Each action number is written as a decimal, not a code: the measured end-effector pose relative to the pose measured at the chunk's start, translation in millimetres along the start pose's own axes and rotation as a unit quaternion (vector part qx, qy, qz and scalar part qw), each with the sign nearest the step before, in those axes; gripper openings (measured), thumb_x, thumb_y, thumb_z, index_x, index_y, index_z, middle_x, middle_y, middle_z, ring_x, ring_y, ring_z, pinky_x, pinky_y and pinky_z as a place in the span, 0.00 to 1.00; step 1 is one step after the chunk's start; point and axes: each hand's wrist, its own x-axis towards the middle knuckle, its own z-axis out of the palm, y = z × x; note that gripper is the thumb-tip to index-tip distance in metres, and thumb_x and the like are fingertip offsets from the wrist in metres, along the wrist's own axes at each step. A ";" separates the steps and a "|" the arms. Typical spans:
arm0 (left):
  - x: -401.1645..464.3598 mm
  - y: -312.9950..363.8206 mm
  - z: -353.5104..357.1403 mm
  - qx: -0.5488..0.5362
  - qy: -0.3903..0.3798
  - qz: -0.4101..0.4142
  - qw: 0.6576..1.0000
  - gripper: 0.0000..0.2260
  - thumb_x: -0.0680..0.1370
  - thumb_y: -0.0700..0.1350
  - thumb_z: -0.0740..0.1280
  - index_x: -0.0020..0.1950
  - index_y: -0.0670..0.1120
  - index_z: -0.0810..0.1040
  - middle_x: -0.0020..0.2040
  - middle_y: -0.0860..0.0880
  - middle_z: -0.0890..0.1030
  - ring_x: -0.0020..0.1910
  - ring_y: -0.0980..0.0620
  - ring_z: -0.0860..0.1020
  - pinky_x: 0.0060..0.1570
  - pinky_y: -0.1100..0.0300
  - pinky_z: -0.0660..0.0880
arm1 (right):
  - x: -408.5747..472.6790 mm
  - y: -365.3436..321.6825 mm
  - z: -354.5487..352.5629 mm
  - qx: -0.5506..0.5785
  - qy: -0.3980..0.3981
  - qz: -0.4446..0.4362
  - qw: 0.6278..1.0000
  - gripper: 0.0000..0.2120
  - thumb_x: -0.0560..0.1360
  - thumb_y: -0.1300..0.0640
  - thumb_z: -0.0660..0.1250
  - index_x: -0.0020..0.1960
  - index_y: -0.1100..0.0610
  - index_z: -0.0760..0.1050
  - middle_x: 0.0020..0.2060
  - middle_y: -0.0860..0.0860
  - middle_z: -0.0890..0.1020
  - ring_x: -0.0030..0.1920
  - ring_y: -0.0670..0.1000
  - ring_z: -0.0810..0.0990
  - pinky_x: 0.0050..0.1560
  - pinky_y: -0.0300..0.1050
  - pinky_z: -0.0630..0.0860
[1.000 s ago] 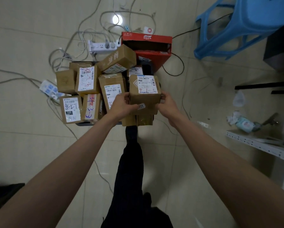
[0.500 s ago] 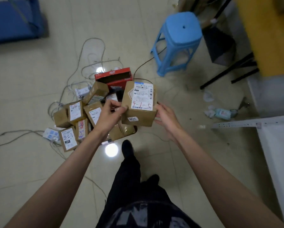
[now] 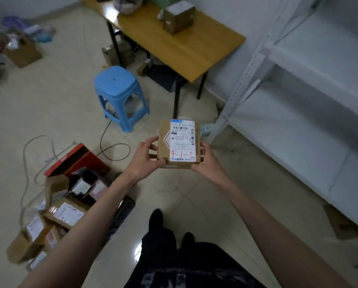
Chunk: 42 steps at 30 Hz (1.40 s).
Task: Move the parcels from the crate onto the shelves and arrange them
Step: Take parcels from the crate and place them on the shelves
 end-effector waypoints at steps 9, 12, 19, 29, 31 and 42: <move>42.9 127.3 118.0 0.086 -0.240 0.168 0.952 0.36 0.70 0.35 0.75 0.74 0.49 0.64 0.66 0.52 0.74 0.50 0.53 0.79 0.40 0.68 0.78 | -101.4 31.7 -125.9 0.065 0.245 -0.015 0.967 0.33 0.67 0.58 0.81 0.64 0.46 0.65 0.54 0.44 0.78 0.50 0.40 0.79 0.41 0.28 0.75; 46.4 159.8 163.1 0.117 -0.304 0.207 0.923 0.37 0.69 0.38 0.77 0.74 0.50 0.64 0.65 0.54 0.74 0.49 0.56 0.79 0.39 0.67 0.78 | -141.7 44.9 -152.5 0.084 0.305 0.002 0.949 0.34 0.68 0.58 0.80 0.65 0.46 0.64 0.51 0.41 0.78 0.47 0.36 0.77 0.41 0.25 0.73; 16.0 207.4 275.4 0.161 -0.428 0.291 0.840 0.39 0.68 0.39 0.79 0.74 0.47 0.63 0.66 0.52 0.75 0.47 0.63 0.79 0.38 0.71 0.77 | -232.9 108.0 -185.4 0.121 0.440 0.061 0.888 0.40 0.68 0.60 0.79 0.74 0.52 0.62 0.51 0.41 0.76 0.48 0.42 0.78 0.43 0.29 0.75; -80.7 237.4 429.6 0.185 -0.512 0.340 0.767 0.41 0.67 0.40 0.79 0.75 0.48 0.61 0.66 0.54 0.73 0.47 0.62 0.79 0.36 0.71 0.76 | -362.8 207.7 -226.9 0.157 0.529 0.107 0.827 0.43 0.69 0.62 0.78 0.77 0.54 0.59 0.54 0.47 0.77 0.52 0.45 0.78 0.43 0.31 0.77; -98.5 239.0 456.0 0.182 -0.516 0.341 0.765 0.41 0.67 0.40 0.79 0.75 0.48 0.62 0.66 0.54 0.73 0.48 0.61 0.79 0.37 0.69 0.77 | -385.2 227.1 -239.4 0.154 0.531 0.113 0.825 0.43 0.70 0.62 0.78 0.78 0.54 0.59 0.56 0.50 0.78 0.52 0.45 0.78 0.43 0.31 0.77; -166.6 247.3 566.8 0.193 -0.513 0.329 0.769 0.40 0.68 0.39 0.78 0.75 0.47 0.62 0.67 0.52 0.73 0.48 0.57 0.79 0.38 0.66 0.78 | -466.3 307.8 -299.5 0.155 0.516 0.136 0.832 0.43 0.70 0.60 0.77 0.78 0.51 0.57 0.58 0.52 0.78 0.56 0.47 0.78 0.43 0.28 0.76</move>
